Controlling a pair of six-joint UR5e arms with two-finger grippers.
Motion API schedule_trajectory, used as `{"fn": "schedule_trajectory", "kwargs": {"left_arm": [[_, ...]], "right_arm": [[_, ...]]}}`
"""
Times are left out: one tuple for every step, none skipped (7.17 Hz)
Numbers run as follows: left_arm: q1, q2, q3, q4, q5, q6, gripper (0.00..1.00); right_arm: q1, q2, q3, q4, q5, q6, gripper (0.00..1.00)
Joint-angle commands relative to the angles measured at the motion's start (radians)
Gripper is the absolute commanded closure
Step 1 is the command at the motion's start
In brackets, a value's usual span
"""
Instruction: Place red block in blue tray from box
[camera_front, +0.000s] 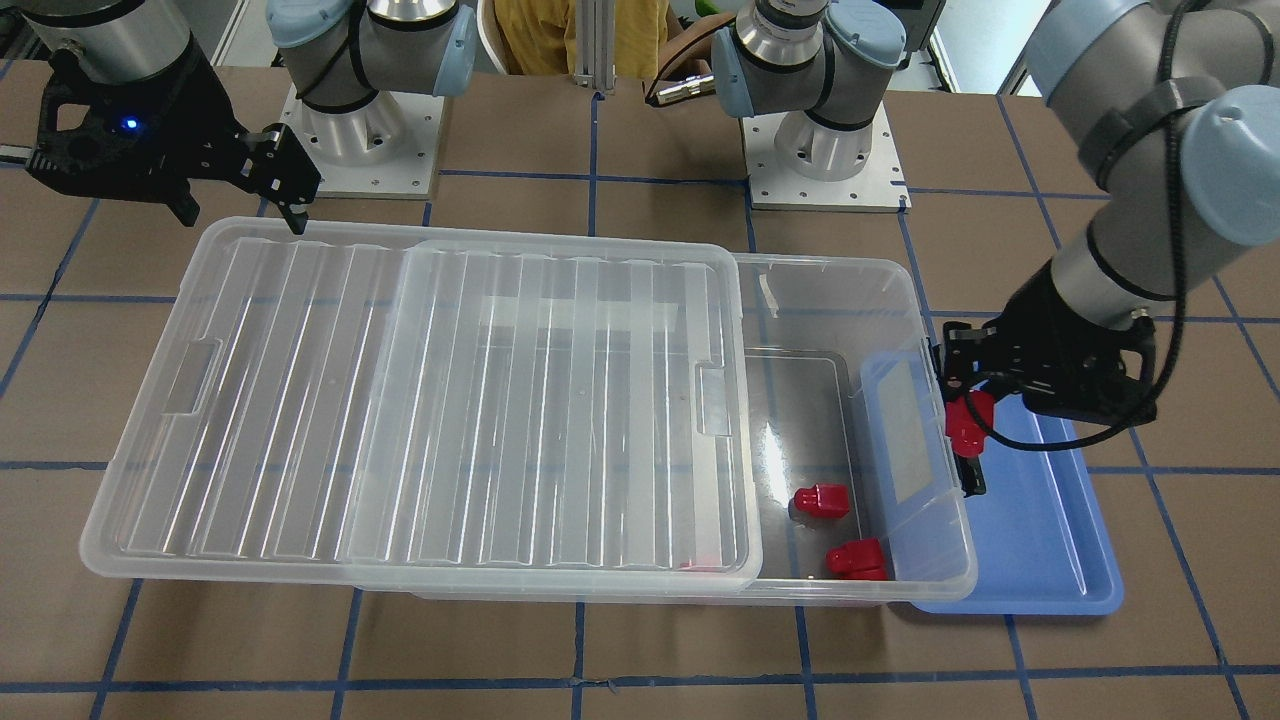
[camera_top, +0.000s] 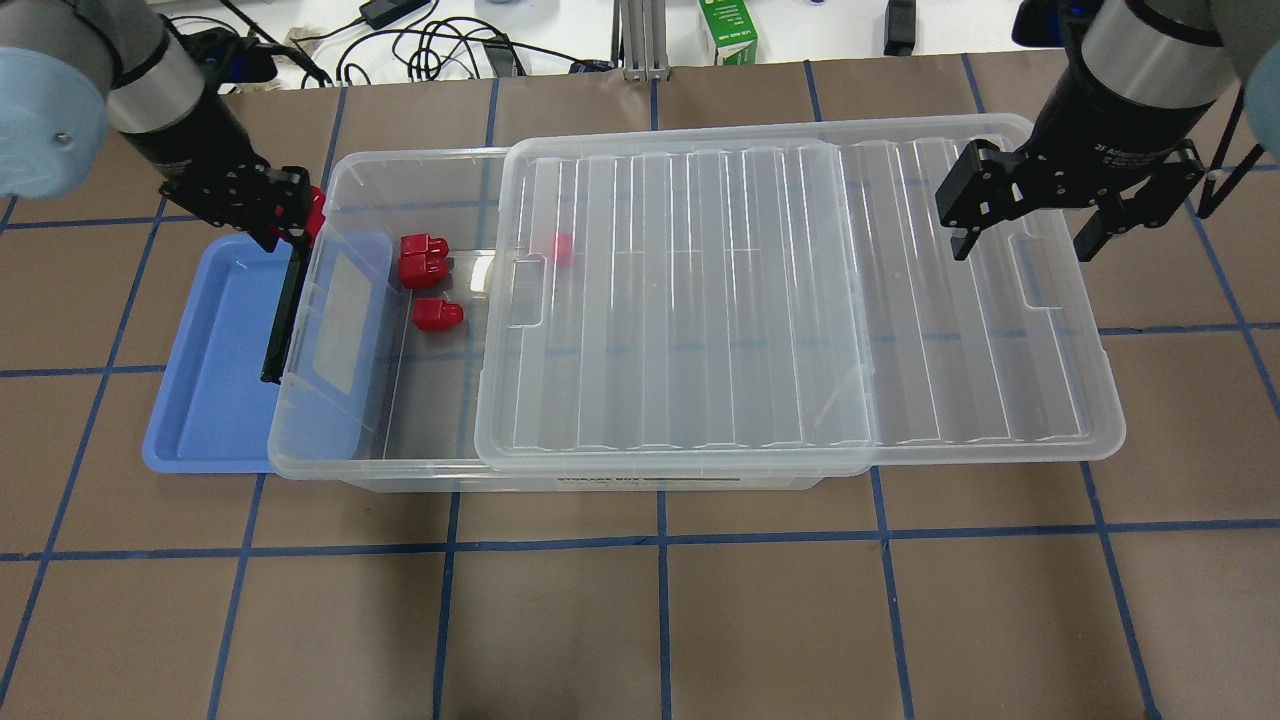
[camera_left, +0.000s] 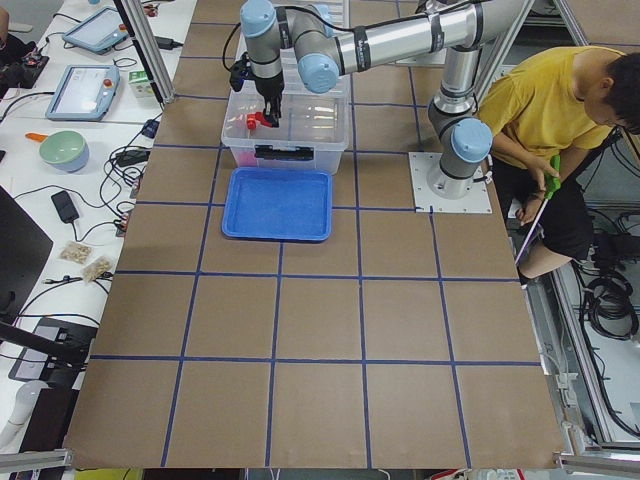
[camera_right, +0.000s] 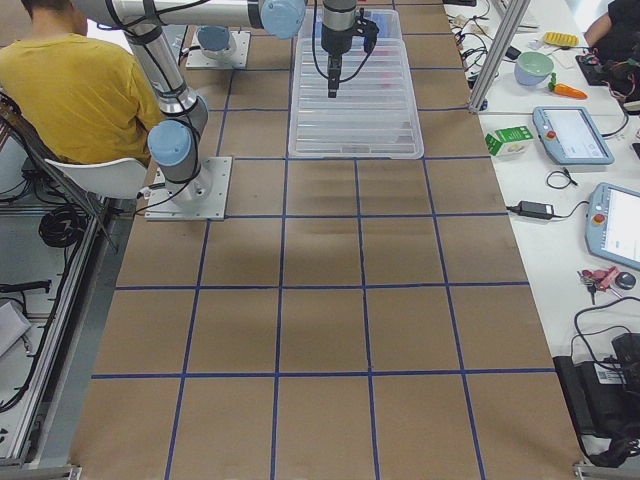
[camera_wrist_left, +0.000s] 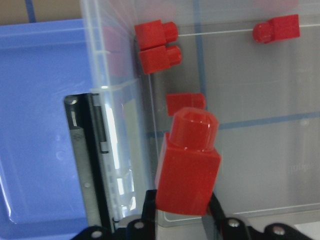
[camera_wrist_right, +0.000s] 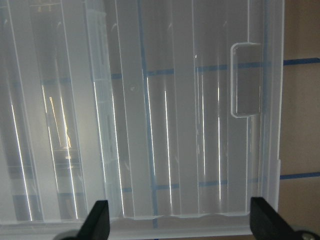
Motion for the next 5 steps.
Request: {"fn": "schedule_trajectory", "kwargs": {"left_arm": [[0.155, -0.041, -0.024, 0.051, -0.011, 0.291, 0.91], [0.186, -0.086, -0.040, 0.076, -0.011, 0.320, 0.91], [0.190, -0.115, -0.073, 0.146, -0.009, 0.321, 0.91], [0.192, -0.138, -0.134, 0.253, -0.011, 0.321, 0.91], [0.192, -0.161, -0.180, 0.354, -0.012, 0.326, 0.91]], "right_arm": [[0.000, 0.000, -0.001, 0.002, -0.009, 0.000, 0.00], [0.000, 0.001, -0.001, 0.000, -0.009, -0.001, 0.00], [0.000, 0.000, 0.002, 0.000, -0.013, 0.000, 0.00], [0.000, 0.006, 0.003, 0.000, -0.012, 0.000, 0.00], [0.000, 0.007, 0.003, 0.000, -0.010, 0.000, 0.00]]}}
